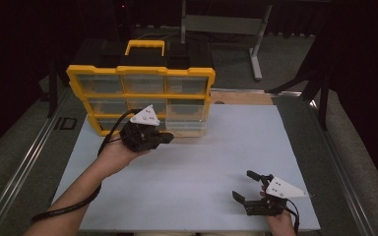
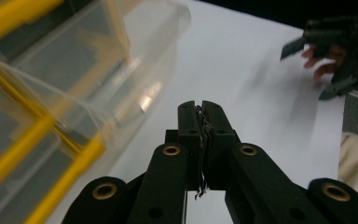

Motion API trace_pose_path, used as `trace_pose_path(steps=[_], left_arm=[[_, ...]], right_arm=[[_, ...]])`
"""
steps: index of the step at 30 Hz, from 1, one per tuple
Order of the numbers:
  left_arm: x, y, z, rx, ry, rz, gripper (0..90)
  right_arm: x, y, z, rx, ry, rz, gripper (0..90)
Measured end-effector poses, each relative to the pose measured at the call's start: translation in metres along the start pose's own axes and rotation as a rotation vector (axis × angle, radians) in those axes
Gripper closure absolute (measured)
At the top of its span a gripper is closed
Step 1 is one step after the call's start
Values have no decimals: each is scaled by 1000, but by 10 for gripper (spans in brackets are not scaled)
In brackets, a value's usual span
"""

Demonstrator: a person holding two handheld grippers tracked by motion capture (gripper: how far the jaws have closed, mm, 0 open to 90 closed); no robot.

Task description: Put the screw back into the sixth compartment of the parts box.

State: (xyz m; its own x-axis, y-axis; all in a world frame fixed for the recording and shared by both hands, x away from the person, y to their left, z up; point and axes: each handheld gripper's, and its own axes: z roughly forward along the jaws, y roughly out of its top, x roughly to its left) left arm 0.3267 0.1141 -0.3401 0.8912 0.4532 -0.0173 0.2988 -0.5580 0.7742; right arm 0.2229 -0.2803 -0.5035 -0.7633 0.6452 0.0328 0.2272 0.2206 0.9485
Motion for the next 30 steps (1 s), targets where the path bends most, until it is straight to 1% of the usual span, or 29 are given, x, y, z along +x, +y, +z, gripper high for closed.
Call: trace_pose_path(steps=[1,2,3,4,5,6,7,8,9,10,11,12,14,20,21,24,29,30], left_arm=[[1,6,-2,-14,8,-1,887],[1,6,-2,-14,8,-1,887],[3,13,-4,-23,11,1,887],[3,13,-4,-23,11,1,886],[5,20,-6,-31,9,-1,887],[5,20,-6,-31,9,-1,887],[8,26,-7,-38,17,0,887],[8,26,-7,-38,17,0,887],[10,32,-8,-46,25,0,887],[10,32,-8,-46,25,0,886],[12,37,-9,-51,32,2,886],[12,37,-9,-51,32,2,886],[17,43,-10,-61,43,-2,887],[24,51,-7,-65,60,-9,886],[28,53,-5,-70,56,-18,886],[30,56,-3,-72,66,-24,886],[36,64,7,-56,75,-26,886],[36,64,7,-56,75,-26,886]], right_arm=[[0,0,0,0,-1,-2,113],[0,0,0,0,-1,-2,113],[0,0,0,0,0,-2,113],[0,0,0,0,0,-2,113],[0,0,0,2,-1,1,113],[0,0,0,2,-1,1,113],[0,0,0,-1,0,0,113],[0,0,0,-1,0,0,113],[0,0,0,0,0,0,113],[0,0,0,0,0,0,113],[0,0,0,-2,-1,-4,113],[0,0,0,-2,-1,-4,113],[0,0,0,-2,0,-2,113],[0,0,0,0,0,-1,113],[0,0,0,1,1,0,113],[0,0,0,2,0,0,113],[0,0,0,3,1,4,113],[0,0,0,3,1,4,113]])
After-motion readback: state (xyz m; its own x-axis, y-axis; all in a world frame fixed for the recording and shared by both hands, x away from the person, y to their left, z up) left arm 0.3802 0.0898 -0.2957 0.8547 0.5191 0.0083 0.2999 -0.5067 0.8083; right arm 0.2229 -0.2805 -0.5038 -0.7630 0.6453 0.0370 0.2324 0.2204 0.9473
